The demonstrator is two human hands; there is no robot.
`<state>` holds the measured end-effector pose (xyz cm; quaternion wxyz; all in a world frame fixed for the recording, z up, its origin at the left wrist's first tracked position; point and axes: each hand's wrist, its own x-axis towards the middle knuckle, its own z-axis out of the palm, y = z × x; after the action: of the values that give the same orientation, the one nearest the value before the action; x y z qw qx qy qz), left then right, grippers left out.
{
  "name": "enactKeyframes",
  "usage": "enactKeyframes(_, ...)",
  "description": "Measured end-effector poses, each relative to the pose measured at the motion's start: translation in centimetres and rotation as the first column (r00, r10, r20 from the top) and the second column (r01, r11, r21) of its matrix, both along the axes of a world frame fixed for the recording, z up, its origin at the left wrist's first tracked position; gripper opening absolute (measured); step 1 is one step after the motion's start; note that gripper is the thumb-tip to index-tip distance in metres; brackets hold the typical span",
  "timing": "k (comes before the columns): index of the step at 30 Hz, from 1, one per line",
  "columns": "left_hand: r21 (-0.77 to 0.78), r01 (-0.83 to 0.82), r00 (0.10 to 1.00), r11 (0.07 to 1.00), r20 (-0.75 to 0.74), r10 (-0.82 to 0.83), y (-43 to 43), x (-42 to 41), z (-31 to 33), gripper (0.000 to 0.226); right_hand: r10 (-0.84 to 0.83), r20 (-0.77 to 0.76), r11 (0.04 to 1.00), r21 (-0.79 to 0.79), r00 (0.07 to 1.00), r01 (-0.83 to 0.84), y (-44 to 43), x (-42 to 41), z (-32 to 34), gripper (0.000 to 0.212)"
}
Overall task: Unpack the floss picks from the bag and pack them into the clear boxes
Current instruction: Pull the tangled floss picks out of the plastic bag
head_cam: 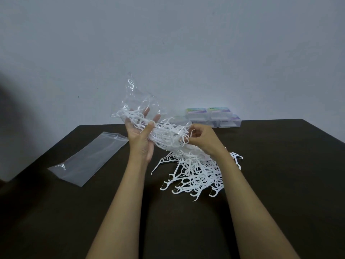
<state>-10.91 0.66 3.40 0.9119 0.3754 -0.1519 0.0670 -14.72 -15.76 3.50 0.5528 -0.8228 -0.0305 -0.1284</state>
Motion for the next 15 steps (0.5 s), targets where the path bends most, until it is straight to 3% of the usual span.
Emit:
enactKeyframes(7,-0.010,0.006,1.000,1.000,0.002,-0.006,0.0,0.1,0.0,0.067,0.034,-0.004,0.998,-0.052,0.999,-0.034,0.8,-0.1,-0.2,0.022)
enactKeyframes(11,-0.048,-0.008,1.000,0.999,-0.005,0.008,0.2,0.2,0.0,0.067,0.029,-0.009,0.998,-0.053,1.000,-0.029,0.1,0.0,-0.2,0.007)
enactKeyframes(15,-0.037,-0.008,1.000,0.999,0.005,0.008,0.6,0.2,-0.1,0.057,-0.048,-0.024,0.990,-0.137,0.999,0.044,-0.6,0.1,-0.3,0.020)
